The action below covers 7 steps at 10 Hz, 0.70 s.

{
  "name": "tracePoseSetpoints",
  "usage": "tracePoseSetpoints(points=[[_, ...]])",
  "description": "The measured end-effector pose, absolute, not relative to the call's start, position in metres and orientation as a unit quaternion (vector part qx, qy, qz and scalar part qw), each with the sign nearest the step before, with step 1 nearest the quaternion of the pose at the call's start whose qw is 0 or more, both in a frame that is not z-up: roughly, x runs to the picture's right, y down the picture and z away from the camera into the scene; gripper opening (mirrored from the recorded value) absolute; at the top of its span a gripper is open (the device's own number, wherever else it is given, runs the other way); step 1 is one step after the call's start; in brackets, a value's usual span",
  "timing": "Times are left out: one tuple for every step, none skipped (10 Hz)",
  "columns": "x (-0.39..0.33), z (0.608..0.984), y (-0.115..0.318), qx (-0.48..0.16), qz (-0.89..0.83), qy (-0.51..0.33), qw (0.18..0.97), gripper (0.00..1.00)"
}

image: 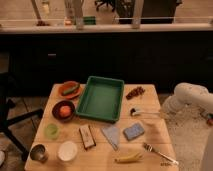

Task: Place brush in tray

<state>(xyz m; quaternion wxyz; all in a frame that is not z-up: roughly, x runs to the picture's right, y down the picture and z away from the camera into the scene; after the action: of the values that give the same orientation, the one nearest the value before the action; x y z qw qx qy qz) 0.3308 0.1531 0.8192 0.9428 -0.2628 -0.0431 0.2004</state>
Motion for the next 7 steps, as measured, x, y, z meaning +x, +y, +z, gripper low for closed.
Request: tracePoseSetpoints(points=[[0.330,0.814,0.148,-0.257,0.207,-0.054,0.943,0.17],[0.328,0.807,0.140,-0.248,0.211,-0.063,0.943,0.17],[0.326,0.799,0.132,-0.239,0.215,-0.071,0.944,0.17],[0.326,0.795,0.128,-0.232,0.219,-0.077,0.945,0.17],[0.325,0.792,0.125,-0.227,0.223,-0.084,0.944,0.17],[0.323,0.790,0.122,-0.223,0.225,-0.090,0.944,0.17],[0.319,0.788,0.118,-0.219,0.226,-0.100,0.944,0.17]])
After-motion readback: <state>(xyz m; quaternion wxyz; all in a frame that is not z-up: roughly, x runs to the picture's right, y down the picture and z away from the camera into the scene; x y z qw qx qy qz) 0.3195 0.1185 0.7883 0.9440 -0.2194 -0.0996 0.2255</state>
